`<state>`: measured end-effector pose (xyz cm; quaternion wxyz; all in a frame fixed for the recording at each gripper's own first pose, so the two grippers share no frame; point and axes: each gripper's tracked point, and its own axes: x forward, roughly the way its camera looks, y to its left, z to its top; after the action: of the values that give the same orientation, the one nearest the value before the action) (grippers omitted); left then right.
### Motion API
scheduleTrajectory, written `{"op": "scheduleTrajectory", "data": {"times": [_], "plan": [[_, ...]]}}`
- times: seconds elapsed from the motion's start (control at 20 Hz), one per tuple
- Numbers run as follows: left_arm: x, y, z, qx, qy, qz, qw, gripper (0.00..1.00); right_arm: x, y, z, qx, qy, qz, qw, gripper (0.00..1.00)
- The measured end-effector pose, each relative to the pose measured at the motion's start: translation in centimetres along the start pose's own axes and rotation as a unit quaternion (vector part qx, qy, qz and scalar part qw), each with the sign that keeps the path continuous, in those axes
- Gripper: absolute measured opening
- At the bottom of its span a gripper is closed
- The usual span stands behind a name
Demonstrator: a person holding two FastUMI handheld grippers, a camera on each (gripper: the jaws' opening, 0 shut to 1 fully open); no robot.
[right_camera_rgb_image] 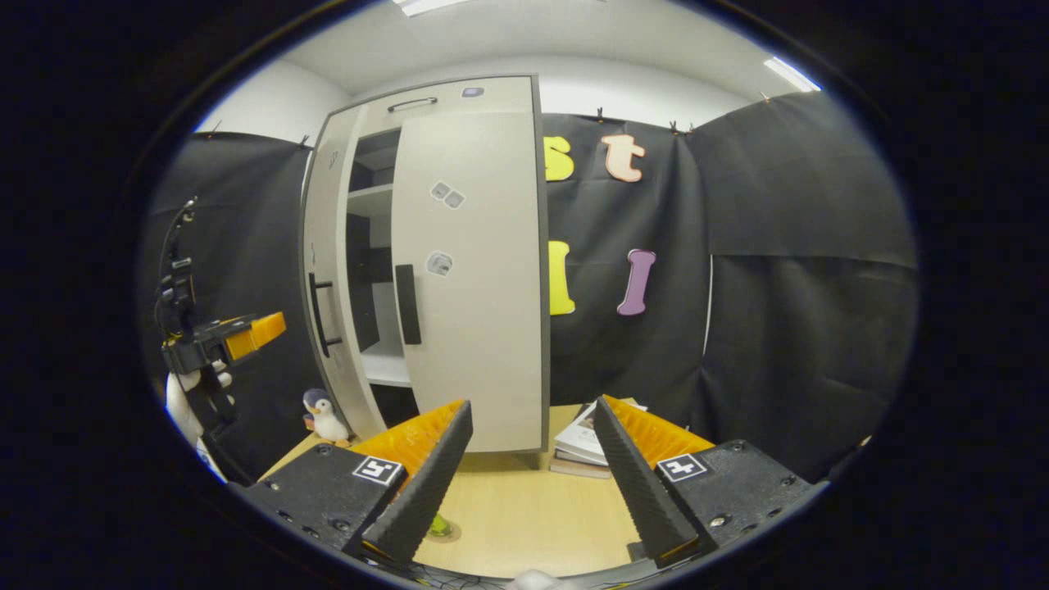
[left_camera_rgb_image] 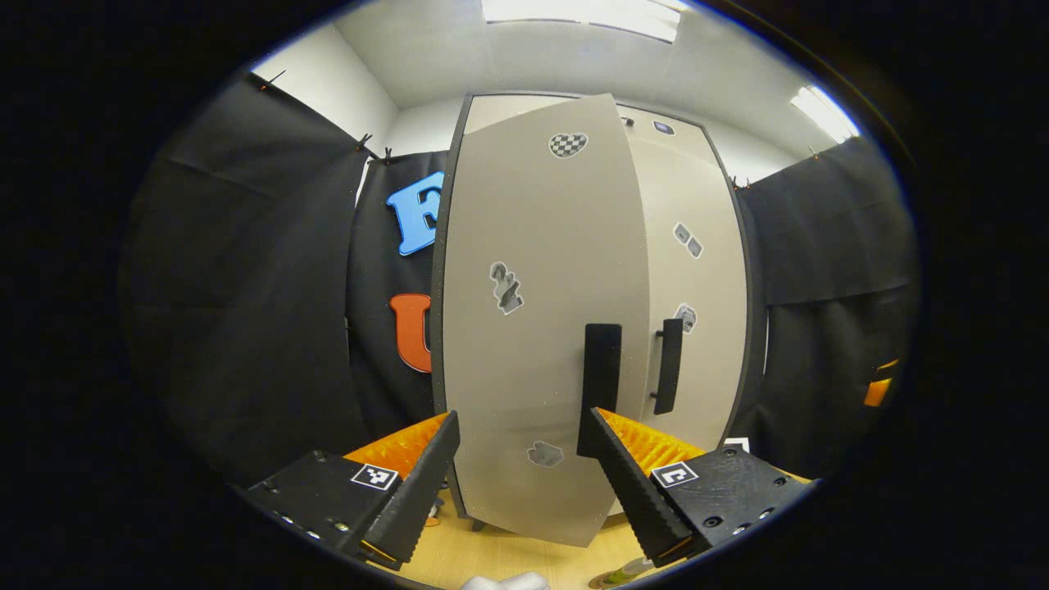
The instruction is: Grasp the bottle in the cabinet with the left hand and place it on the coaster, then close the right door with the right hand and the left door with the left hand.
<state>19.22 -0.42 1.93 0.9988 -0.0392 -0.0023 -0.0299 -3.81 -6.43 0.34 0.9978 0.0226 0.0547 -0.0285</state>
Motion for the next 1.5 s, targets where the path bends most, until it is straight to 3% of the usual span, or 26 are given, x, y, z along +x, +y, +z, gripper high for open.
{"op": "scheduleTrajectory", "data": {"times": [0.35, 0.9, 1.5], "plan": [[-4.2, 0.5, -0.6, 0.006, 0.014, 0.001, 1.000, 0.96, 0.9, 3.8, 1.3, -0.008, -0.022, 0.021, 1.000, 0.98], [-12.4, 5.9, -4.9, 0.028, 0.052, 0.069, 0.996, 0.96, 1.8, 7.7, -0.4, -0.026, -0.034, 0.038, 0.998, 0.95], [-12.0, 5.0, -4.7, 0.029, 0.051, 0.063, 0.996, 0.96, 2.0, 7.9, -0.2, -0.031, -0.033, 0.031, 0.999, 0.98]]}}
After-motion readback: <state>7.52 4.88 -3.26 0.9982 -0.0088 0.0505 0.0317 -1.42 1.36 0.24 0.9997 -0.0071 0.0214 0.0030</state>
